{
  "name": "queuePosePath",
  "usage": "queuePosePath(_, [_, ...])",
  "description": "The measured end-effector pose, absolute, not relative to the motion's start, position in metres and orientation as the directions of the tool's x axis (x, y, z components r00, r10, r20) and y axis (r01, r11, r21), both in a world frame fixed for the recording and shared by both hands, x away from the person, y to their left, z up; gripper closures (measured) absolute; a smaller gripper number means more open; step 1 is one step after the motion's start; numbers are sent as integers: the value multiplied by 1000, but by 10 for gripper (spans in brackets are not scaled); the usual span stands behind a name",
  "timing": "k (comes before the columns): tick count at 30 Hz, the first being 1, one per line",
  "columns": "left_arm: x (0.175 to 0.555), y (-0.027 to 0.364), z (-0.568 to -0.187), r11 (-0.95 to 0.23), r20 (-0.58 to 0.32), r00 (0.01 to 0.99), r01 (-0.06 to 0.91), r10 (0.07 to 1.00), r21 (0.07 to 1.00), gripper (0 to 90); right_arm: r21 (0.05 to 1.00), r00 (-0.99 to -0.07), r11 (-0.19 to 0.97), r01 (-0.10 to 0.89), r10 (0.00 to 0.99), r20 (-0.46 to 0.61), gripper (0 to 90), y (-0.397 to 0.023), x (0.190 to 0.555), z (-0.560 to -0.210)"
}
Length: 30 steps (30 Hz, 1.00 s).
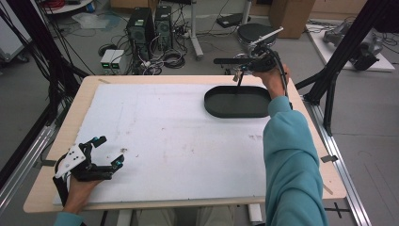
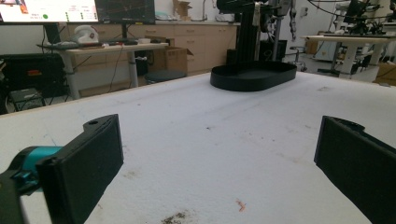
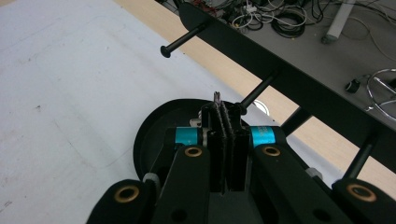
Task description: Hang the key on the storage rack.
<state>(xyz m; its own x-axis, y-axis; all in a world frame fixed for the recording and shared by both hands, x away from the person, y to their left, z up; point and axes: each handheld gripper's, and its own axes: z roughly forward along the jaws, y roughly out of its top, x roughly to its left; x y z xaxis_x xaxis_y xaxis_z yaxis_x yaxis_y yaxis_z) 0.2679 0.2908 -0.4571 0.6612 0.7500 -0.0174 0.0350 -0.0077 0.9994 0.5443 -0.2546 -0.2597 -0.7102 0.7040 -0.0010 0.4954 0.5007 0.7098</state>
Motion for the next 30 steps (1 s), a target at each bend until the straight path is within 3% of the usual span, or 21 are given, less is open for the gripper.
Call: queuePosePath(30, [268,291,-457,-8,-21,663,41,748,999,17,711,-681,481,513,732,-4,897,-258,552,-266])
